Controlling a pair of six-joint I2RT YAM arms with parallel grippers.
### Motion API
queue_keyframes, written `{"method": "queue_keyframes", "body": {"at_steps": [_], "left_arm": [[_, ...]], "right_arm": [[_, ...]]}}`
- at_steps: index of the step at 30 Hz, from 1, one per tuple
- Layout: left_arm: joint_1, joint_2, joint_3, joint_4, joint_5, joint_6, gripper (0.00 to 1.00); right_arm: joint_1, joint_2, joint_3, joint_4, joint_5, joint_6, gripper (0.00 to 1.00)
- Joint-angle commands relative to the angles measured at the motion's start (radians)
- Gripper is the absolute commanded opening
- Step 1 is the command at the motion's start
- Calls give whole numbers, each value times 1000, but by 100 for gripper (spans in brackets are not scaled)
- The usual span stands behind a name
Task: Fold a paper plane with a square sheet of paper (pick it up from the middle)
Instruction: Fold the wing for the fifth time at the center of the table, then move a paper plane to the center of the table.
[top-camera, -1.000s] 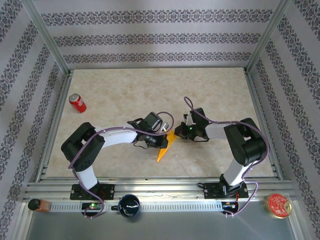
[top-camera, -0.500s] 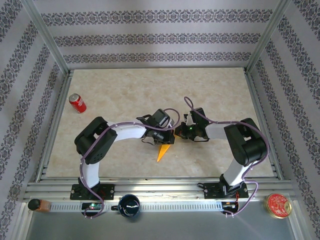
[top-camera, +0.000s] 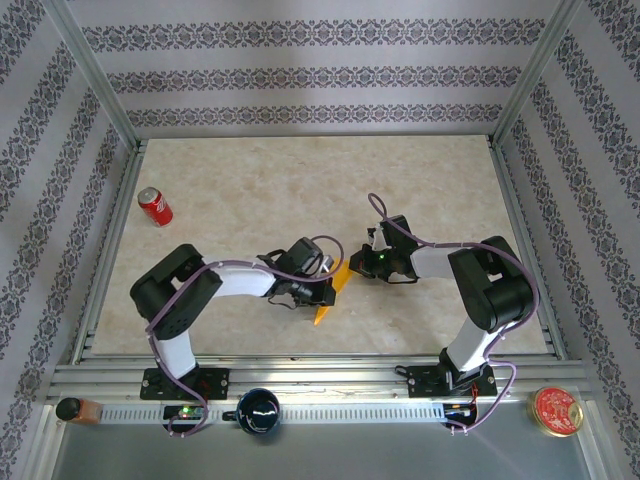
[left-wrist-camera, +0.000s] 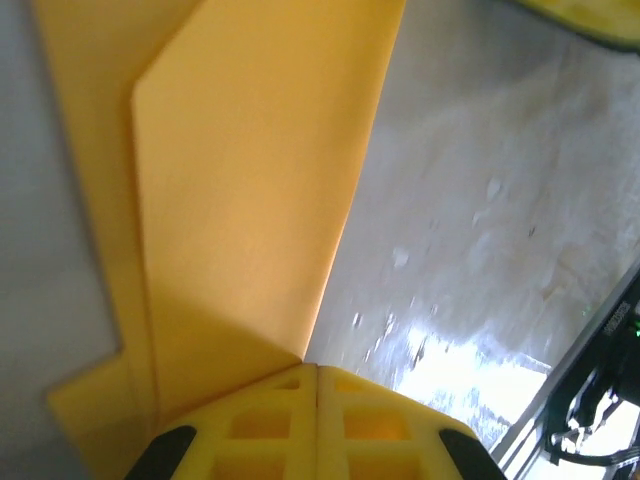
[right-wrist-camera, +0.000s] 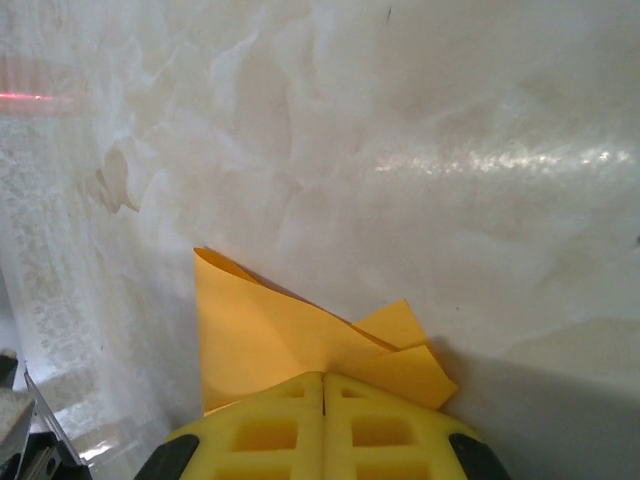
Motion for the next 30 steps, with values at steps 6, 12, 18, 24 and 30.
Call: {"method": "queue_keyframes", "body": {"at_steps": [6, 12, 18, 24, 30], "left_arm": [[-26, -148, -121, -59, 14, -37, 5], [9, -307, -168, 35, -81, -47, 12], [121, -247, -135, 39, -88, -86, 19], [133, -153, -61, -10, -58, -59, 24], [132, -103, -17, -39, -19, -24, 28]], "right_arm": [[-14, 50, 4, -97, 90, -45, 0], [-7, 31, 37, -78, 2, -69, 2], [12, -74, 68, -75, -39, -79, 16], [-9, -199, 6, -87, -10, -59, 20], [-20, -263, -62, -81, -5, -33, 21]]}}
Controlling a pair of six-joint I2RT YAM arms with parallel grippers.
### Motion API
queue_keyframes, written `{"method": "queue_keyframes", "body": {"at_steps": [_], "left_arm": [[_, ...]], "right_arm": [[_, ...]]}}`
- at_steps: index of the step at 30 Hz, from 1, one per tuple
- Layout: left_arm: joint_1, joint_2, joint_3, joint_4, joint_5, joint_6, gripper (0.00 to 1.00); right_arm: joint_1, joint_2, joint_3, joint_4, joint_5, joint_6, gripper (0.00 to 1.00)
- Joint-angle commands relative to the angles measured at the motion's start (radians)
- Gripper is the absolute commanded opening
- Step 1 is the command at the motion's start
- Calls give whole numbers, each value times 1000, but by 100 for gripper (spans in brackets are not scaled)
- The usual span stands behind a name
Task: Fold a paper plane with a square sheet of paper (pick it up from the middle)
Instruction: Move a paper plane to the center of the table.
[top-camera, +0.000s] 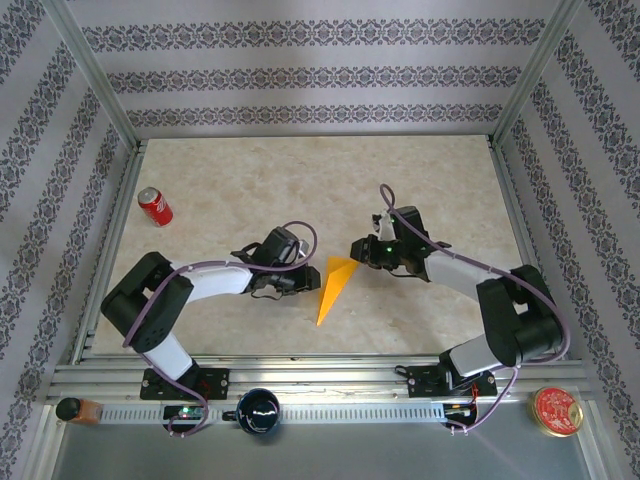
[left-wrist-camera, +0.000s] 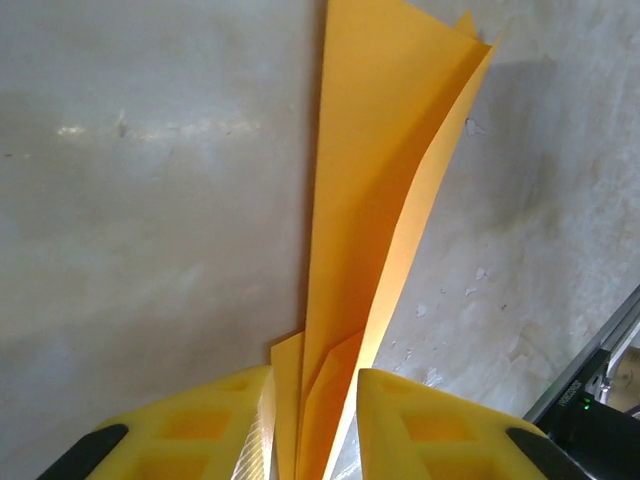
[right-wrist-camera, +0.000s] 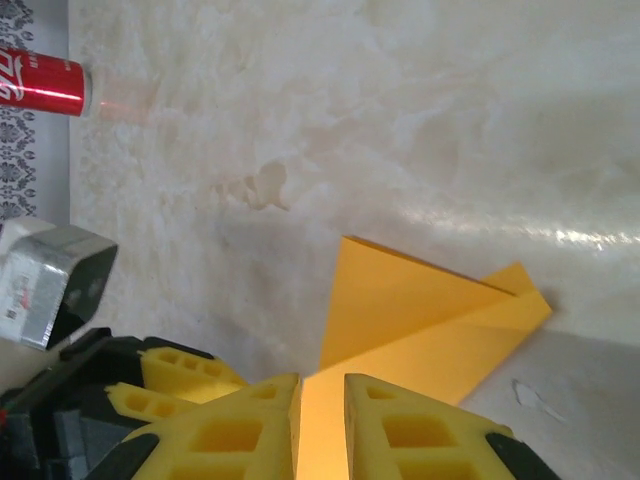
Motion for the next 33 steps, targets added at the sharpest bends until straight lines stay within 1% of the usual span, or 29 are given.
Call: {"method": "queue_keyframes", "body": {"at_steps": [1, 5, 9, 16, 19, 22, 29, 33], "left_arm": [[2, 40, 43, -42, 45, 38, 28], [2, 80, 78, -64, 57, 50, 28], [2, 88, 86, -70, 36, 56, 28], [-3, 141, 133, -106, 58, 81, 29], [-14, 158, 157, -140, 50, 102, 27], [-22, 171, 176, -163, 41, 113, 27], [-27, 145, 171, -215, -17, 112, 27], [-27, 92, 131, -178, -39, 85, 26]], "right_arm": [[-6, -16, -39, -10, 12, 19, 21], [-6, -13, -52, -5, 10, 24, 21], [-5, -4, -57, 4, 5, 31, 21], [-1, 13, -55, 14, -7, 38, 22], [-1, 16, -55, 15, -6, 39, 22], [0, 17, -57, 17, -4, 41, 23], [3, 30, -58, 24, -9, 43, 23], [8, 42, -57, 30, -8, 47, 23]]}}
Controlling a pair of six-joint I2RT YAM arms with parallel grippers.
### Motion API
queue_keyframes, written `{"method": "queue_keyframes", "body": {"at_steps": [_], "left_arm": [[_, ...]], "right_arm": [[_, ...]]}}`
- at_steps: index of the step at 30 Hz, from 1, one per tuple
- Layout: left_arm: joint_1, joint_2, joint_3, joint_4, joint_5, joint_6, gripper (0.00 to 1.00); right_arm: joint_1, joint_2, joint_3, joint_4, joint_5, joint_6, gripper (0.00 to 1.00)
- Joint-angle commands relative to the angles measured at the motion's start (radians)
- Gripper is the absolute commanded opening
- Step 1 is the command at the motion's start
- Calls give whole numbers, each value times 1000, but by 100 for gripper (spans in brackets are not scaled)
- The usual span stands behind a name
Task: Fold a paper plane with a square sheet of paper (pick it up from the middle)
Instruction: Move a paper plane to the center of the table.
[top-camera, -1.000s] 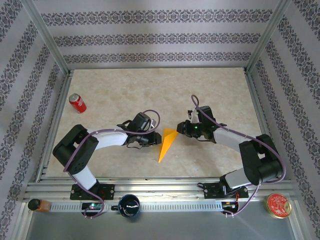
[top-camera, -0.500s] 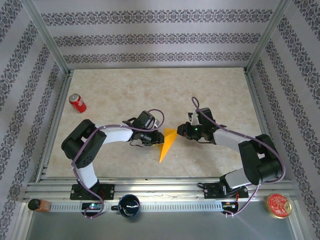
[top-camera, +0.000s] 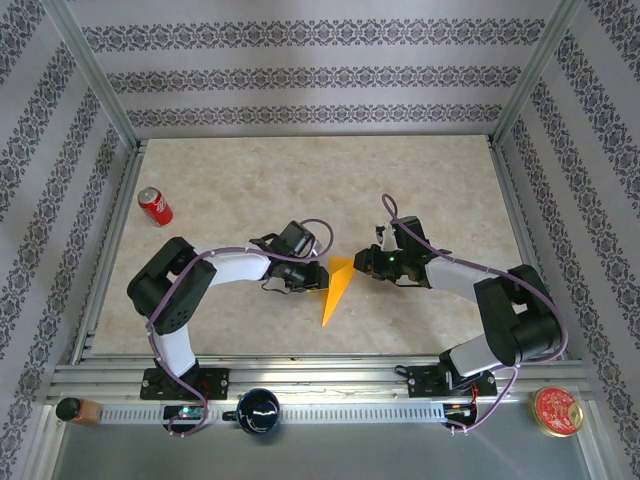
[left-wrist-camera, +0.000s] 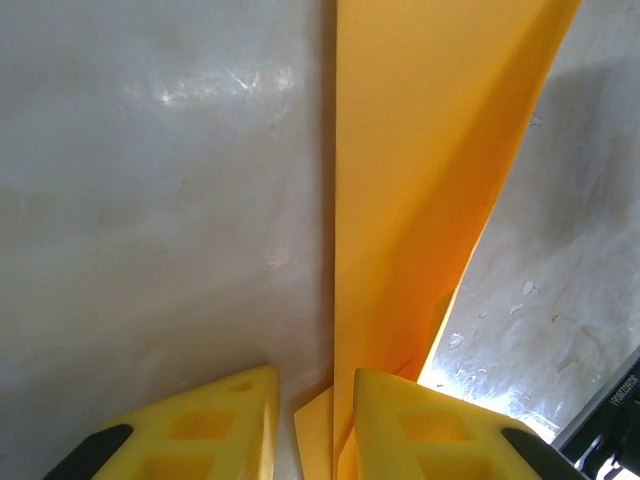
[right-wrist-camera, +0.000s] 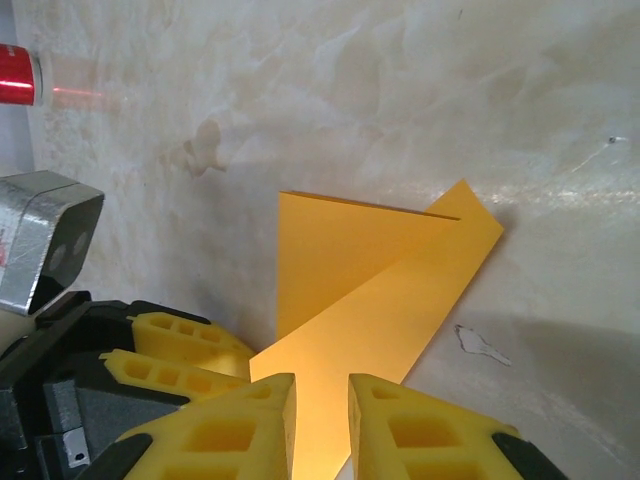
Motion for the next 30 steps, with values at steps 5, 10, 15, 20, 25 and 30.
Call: {"method": "queue_keyframes", "body": {"at_steps": [5, 10, 15, 20, 25, 30], "left_arm": [[-8, -40, -35, 19, 6, -12, 27], [-14, 0, -5, 2, 54, 4, 27], [-23, 18, 10, -9, 72, 14, 26], [-26, 26, 11, 8, 91, 6, 26], [-26, 30, 9, 26, 99, -3, 24], [-26, 37, 0, 61, 109, -27, 21]], "right_arm": [[17, 28, -9, 33, -4, 22, 23], [22, 42, -8, 33, -2, 20, 23], [25, 54, -18, 38, 1, 23, 23], [27, 58, -20, 41, 4, 25, 23], [28, 75, -20, 42, 8, 25, 23], [35, 104, -27, 53, -2, 28, 22]]}}
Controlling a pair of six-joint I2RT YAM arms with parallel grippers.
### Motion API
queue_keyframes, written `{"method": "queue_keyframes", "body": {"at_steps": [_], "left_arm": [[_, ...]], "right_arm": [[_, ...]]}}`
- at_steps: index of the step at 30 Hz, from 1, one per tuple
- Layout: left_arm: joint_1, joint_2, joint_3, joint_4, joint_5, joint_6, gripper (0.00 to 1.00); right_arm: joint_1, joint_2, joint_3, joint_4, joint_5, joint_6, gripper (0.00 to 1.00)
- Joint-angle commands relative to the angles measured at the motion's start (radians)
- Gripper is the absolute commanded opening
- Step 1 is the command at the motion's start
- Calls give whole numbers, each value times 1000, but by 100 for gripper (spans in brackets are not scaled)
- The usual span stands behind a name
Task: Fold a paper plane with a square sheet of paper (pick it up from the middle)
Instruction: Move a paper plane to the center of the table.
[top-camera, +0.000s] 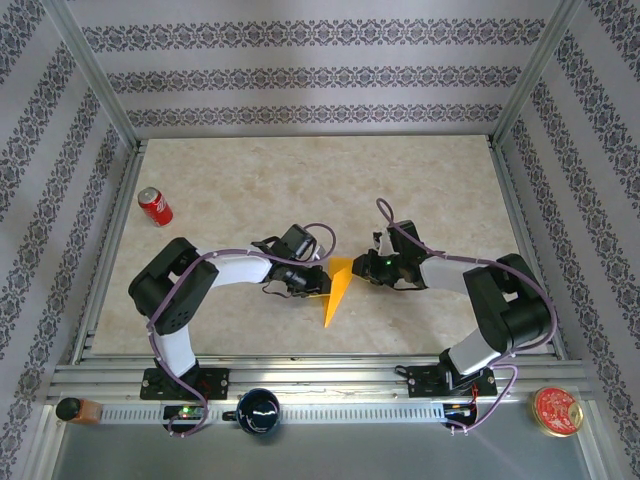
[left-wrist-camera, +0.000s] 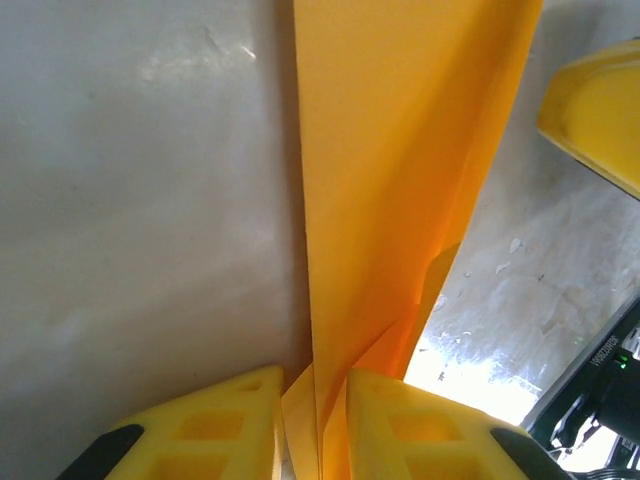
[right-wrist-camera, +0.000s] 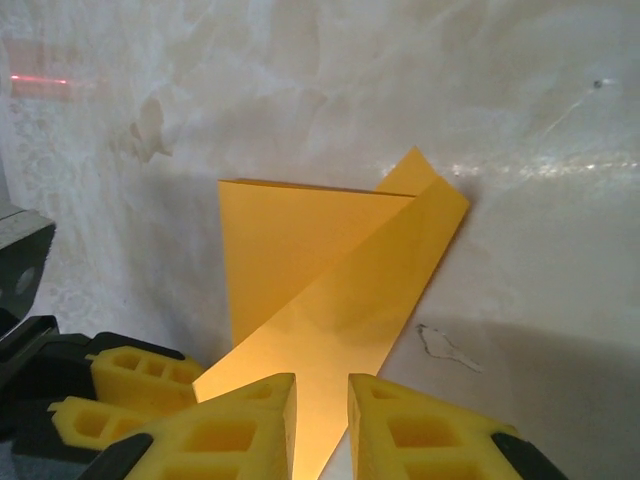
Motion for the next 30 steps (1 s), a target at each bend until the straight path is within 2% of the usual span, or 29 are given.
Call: {"method": "queue_keyframes", "body": {"at_steps": [1, 12, 25, 28, 30], "left_arm": [[-9, 19, 6, 49, 24, -24, 21], [-9, 28, -19, 163, 69, -86, 14], [-11, 71, -13, 239, 148, -110, 19], [-11, 80, -16, 274, 162, -128, 14], [-11, 80, -18, 280, 155, -136, 7]], "right_arm": [[17, 19, -15, 21, -3, 10, 21], [29, 30, -25, 35, -3, 16, 21], [29, 28, -22, 36, -4, 19, 22], [29, 27, -23, 38, -6, 21, 22], [29, 22, -23, 36, -5, 19, 22]]}}
